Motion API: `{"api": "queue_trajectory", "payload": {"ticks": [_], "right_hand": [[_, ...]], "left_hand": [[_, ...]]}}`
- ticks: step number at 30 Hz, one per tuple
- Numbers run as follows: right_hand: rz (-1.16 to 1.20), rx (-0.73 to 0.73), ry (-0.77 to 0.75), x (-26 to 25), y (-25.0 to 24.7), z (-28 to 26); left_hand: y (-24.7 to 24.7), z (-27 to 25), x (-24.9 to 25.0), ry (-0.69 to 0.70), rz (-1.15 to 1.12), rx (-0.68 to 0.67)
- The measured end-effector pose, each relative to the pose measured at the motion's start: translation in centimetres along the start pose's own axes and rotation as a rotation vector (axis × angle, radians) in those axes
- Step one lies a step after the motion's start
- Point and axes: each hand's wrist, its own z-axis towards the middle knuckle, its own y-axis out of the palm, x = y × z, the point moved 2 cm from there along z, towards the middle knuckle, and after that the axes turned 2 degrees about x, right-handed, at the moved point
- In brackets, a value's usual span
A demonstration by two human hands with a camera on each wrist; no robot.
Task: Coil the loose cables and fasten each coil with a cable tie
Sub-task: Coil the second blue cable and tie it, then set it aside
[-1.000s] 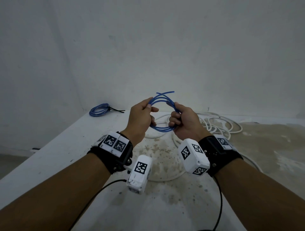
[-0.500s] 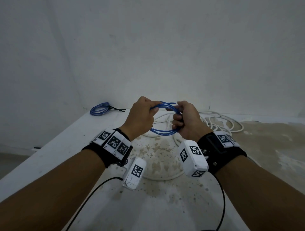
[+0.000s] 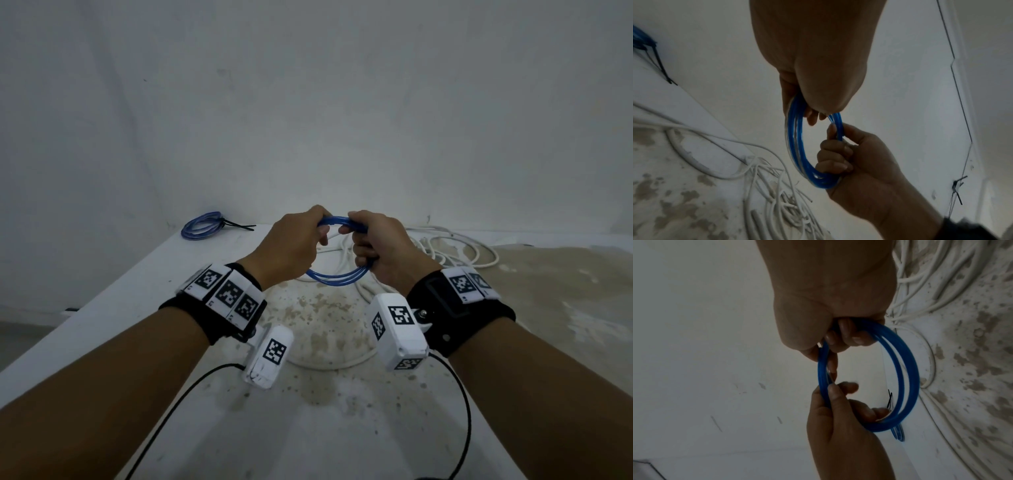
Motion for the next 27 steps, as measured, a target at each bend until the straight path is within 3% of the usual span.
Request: {"api": "queue_trajectory", "payload": {"ticks": [3,6,9,21,24,27], "right_hand": [[-0.051,-0.015,-0.026,0.0,-0.3,-0.2],[-0.095,-0.031,-0.051,0.2,-0.8,-0.1],[-0.092,-0.060,-0.060,0.3,-1.2,0.2],[0.066,-0.011,-0.035,0.0,-2.2,0.3],[0.215,-0.113,0.114,0.1,-2.9,-0.1],[0.220,-0.168,0.193,0.4,-3.8,-0.6]], "left_hand": [[0.3,0.1,0.3,-0.157,-0.220,-0.052],[0.4,0.3,1.0,-0.216,-0.357,-0.093],[0.3,0.7,1.0,-0.275,-0.422,-0.030],[0.6,1.8,2.1,-0.265,-0.358,0.149],[0.8,1.9,2.5,-0.241,-0.372,0.184],[1.5,2.1,3.0,-0.228,-0.405,0.116]]}}
